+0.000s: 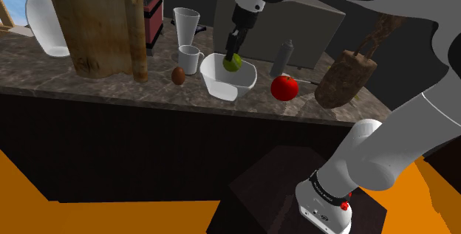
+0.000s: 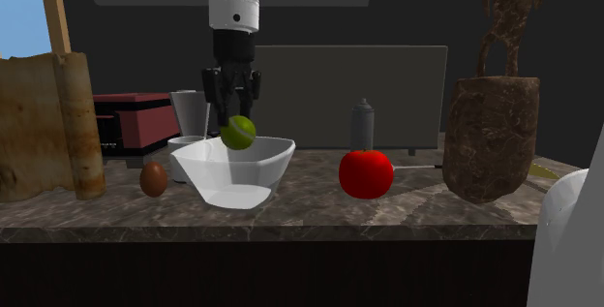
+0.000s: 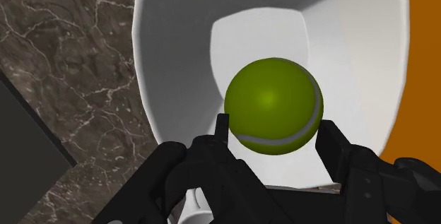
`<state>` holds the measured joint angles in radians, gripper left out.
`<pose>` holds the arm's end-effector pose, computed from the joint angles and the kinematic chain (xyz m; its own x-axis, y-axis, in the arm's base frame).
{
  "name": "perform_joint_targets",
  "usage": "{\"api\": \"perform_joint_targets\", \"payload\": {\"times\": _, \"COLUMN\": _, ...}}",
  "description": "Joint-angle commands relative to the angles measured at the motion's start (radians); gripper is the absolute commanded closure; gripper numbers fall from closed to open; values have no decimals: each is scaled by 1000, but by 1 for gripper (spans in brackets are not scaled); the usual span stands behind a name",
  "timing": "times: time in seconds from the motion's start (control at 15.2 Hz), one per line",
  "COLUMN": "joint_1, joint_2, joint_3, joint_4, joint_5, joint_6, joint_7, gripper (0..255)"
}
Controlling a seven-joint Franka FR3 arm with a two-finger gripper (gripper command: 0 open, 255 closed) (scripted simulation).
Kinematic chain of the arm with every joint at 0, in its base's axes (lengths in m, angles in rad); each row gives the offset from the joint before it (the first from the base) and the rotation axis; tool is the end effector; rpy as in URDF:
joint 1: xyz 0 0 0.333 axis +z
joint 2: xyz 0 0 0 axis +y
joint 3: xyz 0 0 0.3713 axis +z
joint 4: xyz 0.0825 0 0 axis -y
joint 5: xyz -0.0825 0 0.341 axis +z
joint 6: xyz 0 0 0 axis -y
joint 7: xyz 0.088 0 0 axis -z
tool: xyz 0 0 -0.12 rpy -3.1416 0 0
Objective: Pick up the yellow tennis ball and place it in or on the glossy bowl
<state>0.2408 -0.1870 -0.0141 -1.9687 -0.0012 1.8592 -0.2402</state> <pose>0.4482 0.1026 0.6096 0.8899 0.4498 0.0755 0.4499 -0.8929 0.0170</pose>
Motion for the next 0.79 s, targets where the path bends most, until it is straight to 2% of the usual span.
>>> {"api": "perform_joint_targets", "payload": {"times": 0.0, "joint_1": 0, "joint_2": -2, "joint_3": 0, "joint_4": -12, "joint_5": 0, "joint_6": 11, "joint_7": 0, "gripper": 255}}
{"api": "perform_joint_targets", "payload": {"times": 0.46, "joint_1": 0, "joint_2": -2, "joint_3": 0, "joint_4": -11, "joint_5": 0, "joint_6": 11, "joint_7": 0, "gripper": 255}}
{"api": "perform_joint_targets", "payload": {"times": 0.53, "joint_1": 0, "joint_2": -2, "joint_3": 0, "joint_4": -12, "joint_5": 0, "joint_6": 11, "joint_7": 0, "gripper": 0}}
{"api": "perform_joint_targets", "payload": {"times": 0.73, "joint_1": 0, "joint_2": -2, "joint_3": 0, "joint_4": -12, "joint_5": 0, "joint_6": 11, "joint_7": 0, "gripper": 0}}
